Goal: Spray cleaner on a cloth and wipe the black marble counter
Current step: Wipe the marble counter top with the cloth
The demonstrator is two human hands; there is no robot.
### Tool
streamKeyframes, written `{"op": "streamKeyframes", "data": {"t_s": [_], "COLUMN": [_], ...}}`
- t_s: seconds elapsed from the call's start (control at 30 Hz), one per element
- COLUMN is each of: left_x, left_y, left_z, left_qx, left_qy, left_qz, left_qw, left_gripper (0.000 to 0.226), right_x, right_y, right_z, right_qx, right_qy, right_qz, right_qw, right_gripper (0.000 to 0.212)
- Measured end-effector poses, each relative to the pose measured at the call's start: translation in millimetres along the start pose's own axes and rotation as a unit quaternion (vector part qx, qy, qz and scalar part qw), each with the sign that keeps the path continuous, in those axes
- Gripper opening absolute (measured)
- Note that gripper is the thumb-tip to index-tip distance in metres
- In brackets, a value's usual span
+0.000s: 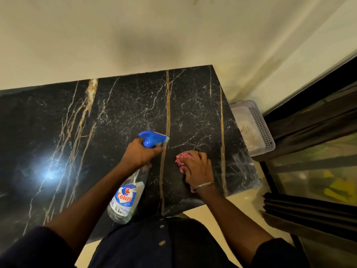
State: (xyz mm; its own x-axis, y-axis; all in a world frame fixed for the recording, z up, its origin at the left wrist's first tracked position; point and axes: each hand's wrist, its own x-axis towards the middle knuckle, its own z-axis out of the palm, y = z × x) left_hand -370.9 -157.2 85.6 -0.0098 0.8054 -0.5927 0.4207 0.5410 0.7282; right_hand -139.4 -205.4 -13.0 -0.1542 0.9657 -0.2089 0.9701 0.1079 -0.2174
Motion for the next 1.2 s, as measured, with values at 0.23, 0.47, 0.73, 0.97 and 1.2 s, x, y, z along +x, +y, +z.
{"op": "streamKeyframes", "data": {"t_s": [0.23, 0.47, 0.73, 0.97, 1.2], "left_x": [-5, -13, -16, -20, -27], "left_y": [2, -3, -4, -7, -15], "left_z": [-1, 7, 25, 38, 32], "left_qx": [0.002, 0.004, 0.014, 0.036, 0.055], "left_qy": [0.009, 0.003, -0.014, -0.031, -0.029], "left_qz": [0.021, 0.018, 0.026, 0.017, 0.015], "left_qw": [1.000, 1.000, 0.999, 0.999, 0.998], "left_gripper": [0.021, 0.022, 0.022, 0.022, 0.016], "right_x": [2, 12, -22, -43, -18], "right_y": [115, 135, 30, 19, 86], "right_z": [-34, -37, 5, 18, -10], "right_qx": [0.000, 0.033, 0.038, -0.015, 0.011], "right_qy": [0.059, 0.082, 0.064, 0.065, 0.089], "right_qz": [0.185, 0.340, 0.209, 0.082, 0.209], "right_qw": [0.981, 0.936, 0.975, 0.994, 0.974], "right_gripper": [0.039, 0.040, 0.034, 0.034, 0.036]}}
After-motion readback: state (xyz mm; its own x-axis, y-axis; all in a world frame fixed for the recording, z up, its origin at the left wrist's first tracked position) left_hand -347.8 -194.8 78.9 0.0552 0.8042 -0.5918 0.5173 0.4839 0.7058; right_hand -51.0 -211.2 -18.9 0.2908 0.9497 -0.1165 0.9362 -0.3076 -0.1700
